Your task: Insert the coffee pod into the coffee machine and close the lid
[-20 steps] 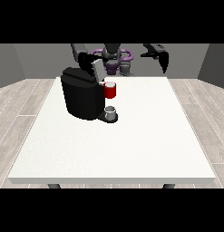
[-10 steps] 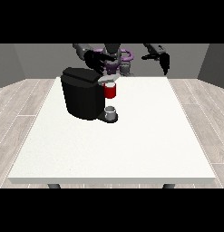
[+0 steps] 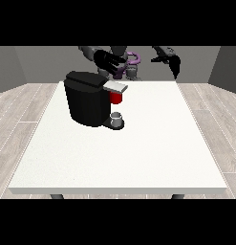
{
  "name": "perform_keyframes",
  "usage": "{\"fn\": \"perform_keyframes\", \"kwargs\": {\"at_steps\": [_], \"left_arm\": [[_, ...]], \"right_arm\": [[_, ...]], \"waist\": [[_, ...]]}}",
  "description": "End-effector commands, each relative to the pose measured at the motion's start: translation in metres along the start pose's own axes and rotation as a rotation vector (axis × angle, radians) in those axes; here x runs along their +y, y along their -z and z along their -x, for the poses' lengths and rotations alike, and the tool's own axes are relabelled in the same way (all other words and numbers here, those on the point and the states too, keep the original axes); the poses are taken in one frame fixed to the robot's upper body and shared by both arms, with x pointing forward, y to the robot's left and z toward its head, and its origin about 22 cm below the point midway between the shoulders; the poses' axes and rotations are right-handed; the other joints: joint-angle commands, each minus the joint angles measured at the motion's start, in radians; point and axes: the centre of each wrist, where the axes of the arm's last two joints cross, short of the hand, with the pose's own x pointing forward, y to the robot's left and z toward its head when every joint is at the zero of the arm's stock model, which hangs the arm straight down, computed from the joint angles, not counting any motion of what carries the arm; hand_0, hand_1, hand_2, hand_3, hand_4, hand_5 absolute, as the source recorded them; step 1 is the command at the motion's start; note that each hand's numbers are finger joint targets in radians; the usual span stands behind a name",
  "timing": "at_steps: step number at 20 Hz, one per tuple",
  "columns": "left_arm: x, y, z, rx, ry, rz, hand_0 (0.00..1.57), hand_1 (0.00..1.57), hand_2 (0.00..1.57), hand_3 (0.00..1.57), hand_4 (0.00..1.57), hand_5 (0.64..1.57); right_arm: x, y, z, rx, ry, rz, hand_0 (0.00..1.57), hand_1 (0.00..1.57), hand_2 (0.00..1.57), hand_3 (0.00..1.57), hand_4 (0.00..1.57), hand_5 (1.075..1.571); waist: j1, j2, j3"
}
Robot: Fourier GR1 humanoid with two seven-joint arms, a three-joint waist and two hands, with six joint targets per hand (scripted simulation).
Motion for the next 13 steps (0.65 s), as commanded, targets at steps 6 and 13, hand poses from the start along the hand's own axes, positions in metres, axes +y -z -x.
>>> {"fn": "perform_keyframes", "kwargs": {"at_steps": [6, 13], "left_arm": [[-0.025, -0.022, 0.019, -0.018, -0.009, -0.014, 0.0, 0.0, 0.0, 0.0, 0.19, 1.571], [-0.008, -0.032, 0.035, 0.04, -0.024, -0.067, 0.0, 0.0, 0.0, 0.0, 0.19, 1.571]], "right_arm": [[0.028, -0.025, 0.027, -0.07, 0.118, -0.069, 0.0, 0.0, 0.0, 0.0, 0.26, 1.571], [0.058, -0.1, 0.083, 0.04, 0.302, -0.026, 0.0, 0.0, 0.0, 0.0, 0.16, 1.571]], "waist": [[-0.031, -0.082, 0.0003], [-0.13, -0.169, 0.0003]]}}
